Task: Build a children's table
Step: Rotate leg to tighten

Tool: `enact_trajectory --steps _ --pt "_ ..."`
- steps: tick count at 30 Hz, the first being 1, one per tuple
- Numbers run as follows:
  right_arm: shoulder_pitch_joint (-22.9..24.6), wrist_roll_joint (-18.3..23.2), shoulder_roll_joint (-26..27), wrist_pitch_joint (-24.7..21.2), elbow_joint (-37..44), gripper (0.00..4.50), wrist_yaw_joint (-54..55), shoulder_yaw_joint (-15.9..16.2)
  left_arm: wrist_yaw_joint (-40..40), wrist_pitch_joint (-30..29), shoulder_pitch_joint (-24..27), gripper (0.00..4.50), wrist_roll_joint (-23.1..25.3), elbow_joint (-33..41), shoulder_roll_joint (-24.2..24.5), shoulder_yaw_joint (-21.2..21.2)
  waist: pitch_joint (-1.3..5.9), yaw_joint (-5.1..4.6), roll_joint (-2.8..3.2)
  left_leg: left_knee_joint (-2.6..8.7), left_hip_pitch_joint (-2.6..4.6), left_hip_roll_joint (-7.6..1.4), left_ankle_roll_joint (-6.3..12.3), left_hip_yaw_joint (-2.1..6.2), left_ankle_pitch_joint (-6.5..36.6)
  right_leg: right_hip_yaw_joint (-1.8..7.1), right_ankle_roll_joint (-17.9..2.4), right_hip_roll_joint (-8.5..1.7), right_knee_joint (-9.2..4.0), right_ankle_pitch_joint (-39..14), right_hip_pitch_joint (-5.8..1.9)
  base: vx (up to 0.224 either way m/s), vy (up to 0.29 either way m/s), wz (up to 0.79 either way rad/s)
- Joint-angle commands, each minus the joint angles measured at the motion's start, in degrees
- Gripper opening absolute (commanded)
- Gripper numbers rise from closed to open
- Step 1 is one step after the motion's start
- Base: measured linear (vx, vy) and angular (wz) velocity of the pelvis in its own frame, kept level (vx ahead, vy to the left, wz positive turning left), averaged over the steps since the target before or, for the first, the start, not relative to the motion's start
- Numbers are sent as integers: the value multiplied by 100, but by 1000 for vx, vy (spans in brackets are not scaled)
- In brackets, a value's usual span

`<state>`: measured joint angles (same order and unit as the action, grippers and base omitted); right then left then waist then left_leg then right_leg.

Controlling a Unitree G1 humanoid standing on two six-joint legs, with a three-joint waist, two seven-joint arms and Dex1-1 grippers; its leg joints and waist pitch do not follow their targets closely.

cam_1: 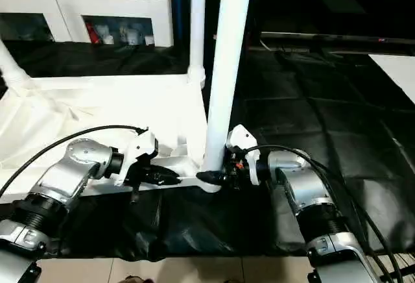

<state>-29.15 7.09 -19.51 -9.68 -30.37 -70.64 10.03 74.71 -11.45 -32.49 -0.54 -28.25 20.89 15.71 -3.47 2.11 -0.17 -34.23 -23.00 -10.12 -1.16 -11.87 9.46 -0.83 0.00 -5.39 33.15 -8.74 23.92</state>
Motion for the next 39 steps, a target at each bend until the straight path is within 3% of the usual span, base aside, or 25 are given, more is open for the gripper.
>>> enact_trajectory --steps 1,7,10,12,15,18,20,23,27,29,32,38,39 --pt "-14 69 87 1 279 262 -386 410 -120 13 -137 0 -145 165 -122 57 386 -46 -74 482 242 -289 -32 146 2223 93 -1003 -229 -404 -2508 -122 0 0 0" --pt "14 82 213 -20 306 259 -321 371 -333 99 -161 0 -103 120 -237 -10 398 -39 -74 480 222 -291 29 143 2013 94 -1018 -229 -387 -2331 -139 0 0 0" --pt "-25 139 535 -65 68 258 266 124 -884 112 -290 0 -15 -70 -484 -132 403 -40 -100 463 223 -278 46 136 1938 97 -1056 -235 -385 -2265 -137 0 0 0" --pt "-93 61 703 5 -146 256 732 10 -1071 119 -347 0 27 -144 -566 -153 403 -54 -95 466 210 -275 39 143 1919 96 -1045 -243 -384 -2306 -133 0 0 0" --pt "-376 -183 1232 272 -932 254 2375 -361 -1659 40 -541 0 165 -374 -856 -173 393 -148 -91 480 210 -253 -134 172 2107 73 -947 -242 -407 -2609 -105 0 0 0" --pt "-466 -197 1404 291 -1120 254 2798 -457 -1856 -10 -620 0 189 -448 -982 -192 401 -198 -91 482 220 -251 -150 182 2192 64 -893 -237 -432 -2625 -108 0 0 0" --pt "-653 -277 1728 340 -1435 254 3706 -607 -2353 -70 -775 0 265 -621 -1201 -267 408 -227 -25 483 221 -245 -141 181 2217 73 -959 -217 -423 -2418 -103 0 0 0" --pt "-925 -353 2118 400 -1805 254 4587 -802 -2802 -72 -908 0 317 -818 -1419 -353 417 -249 -65 476 227 -233 -160 174 2218 67 -994 -221 -427 -2359 -107 0 0 0" --pt "-1089 -432 2297 929 -2030 254 4624 -789 -2792 192 -884 0 317 -864 -1431 -373 450 -235 -63 458 182 -241 2 152 1901 78 -1077 -225 -379 -1811 -159 0 0 0" --pt "-1077 -327 2256 912 -1973 304 4394 -809 -2628 312 -807 0 253 -785 -1385 -362 460 -222 -62 443 177 -236 135 130 1673 77 -1170 -211 -343 -1455 -185 0 0 0" --pt "-1079 -272 2232 945 -1974 326 4294 -869 -2561 345 -747 0 239 -729 -1352 -361 467 -200 -69 419 172 -242 304 114 1408 79 -1285 -214 -306 -1166 -210 0 0 0" --pt "-1065 -503 1850 1297 -1993 364 4048 -732 -2144 421 -507 0 84 -457 -1132 -388 461 -202 -74 409 163 -254 367 110 1311 70 -1350 -222 -288 -1178 -234 0 0 0" --pt "-1031 -502 1781 1282 -1927 364 3904 -693 -2044 430 -472 0 56 -413 -1092 -381 458 -208 -101 411 169 -257 358 105 1341 69 -1340 -216 -299 -1245 -227 0 0 0"
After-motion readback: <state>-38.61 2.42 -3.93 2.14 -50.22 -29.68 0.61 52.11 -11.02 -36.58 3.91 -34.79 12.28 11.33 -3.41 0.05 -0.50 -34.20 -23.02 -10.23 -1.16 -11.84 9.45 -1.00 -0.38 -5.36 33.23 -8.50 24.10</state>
